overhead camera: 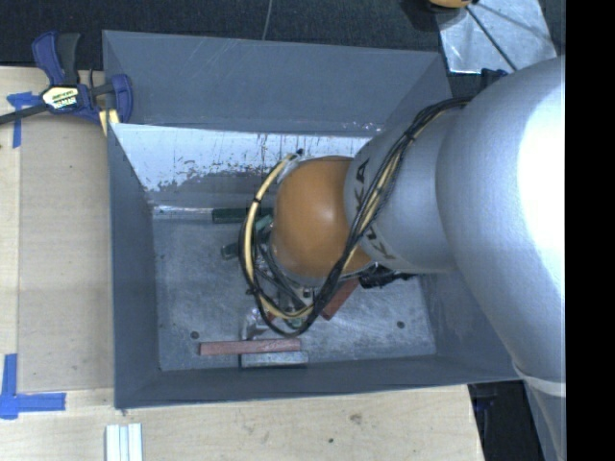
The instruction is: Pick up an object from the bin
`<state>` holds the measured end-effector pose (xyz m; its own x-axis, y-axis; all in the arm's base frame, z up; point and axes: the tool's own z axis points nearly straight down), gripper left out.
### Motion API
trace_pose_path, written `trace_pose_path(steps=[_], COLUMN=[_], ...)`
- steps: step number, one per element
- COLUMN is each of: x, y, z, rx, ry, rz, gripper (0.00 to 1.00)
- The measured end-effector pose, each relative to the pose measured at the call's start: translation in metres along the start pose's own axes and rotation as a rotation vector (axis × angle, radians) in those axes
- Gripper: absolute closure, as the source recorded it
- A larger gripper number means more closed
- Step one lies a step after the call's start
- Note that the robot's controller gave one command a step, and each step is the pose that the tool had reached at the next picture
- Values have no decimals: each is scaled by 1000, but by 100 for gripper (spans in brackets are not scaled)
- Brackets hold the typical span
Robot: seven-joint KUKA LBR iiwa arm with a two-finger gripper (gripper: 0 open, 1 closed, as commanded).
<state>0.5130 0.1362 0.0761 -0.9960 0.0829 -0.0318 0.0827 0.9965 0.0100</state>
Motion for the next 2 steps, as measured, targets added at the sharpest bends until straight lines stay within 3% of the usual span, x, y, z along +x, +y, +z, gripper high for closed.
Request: trace_pose_path(steps=[1, 2], x=[-3, -3], y=[-74, -74], z=[-1, -1], rx=[2, 2], ry=[5, 5], rz=[-203, -203], gripper=[100, 100])
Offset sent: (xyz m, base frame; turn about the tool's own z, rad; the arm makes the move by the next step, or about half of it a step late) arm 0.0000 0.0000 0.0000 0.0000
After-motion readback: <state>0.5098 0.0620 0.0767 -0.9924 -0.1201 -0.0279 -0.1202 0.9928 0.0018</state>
